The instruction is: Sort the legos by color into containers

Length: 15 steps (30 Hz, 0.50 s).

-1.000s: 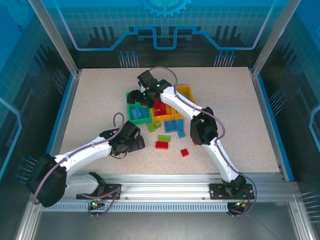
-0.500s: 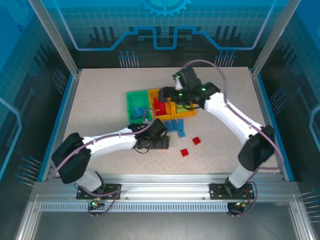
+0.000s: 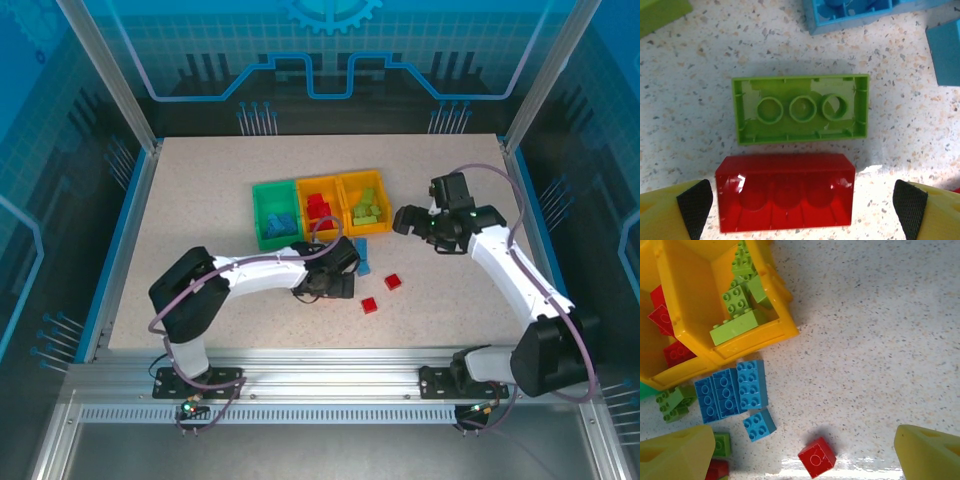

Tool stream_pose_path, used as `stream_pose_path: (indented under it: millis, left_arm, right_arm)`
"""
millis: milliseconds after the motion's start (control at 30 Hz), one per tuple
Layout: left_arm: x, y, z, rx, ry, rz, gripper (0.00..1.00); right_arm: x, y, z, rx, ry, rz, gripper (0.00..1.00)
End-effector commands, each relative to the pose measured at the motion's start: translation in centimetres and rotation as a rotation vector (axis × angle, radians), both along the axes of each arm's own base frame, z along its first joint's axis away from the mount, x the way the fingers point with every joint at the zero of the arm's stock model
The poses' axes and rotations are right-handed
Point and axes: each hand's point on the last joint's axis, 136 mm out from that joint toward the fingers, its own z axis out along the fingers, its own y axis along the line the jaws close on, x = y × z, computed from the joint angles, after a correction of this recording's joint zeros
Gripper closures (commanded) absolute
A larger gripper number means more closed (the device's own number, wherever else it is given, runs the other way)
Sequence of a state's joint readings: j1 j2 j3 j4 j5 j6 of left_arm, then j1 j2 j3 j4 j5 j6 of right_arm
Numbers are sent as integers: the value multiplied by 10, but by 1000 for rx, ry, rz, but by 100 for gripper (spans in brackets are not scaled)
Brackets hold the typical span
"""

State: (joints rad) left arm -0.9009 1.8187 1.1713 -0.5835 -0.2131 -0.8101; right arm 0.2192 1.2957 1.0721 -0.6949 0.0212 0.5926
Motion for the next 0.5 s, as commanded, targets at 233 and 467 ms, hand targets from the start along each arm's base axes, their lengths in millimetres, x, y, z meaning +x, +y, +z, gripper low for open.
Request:
stream_pose_path:
  millis: [233, 467]
  left_arm:
    - [-10, 18, -10, 140, 62, -24, 17]
    - [-11, 17, -14, 146, 72, -28, 32]
  right_arm:
    - [-8, -22, -6, 19, 9, -49, 6]
    - [-8, -25, -7, 31, 9, -63, 6]
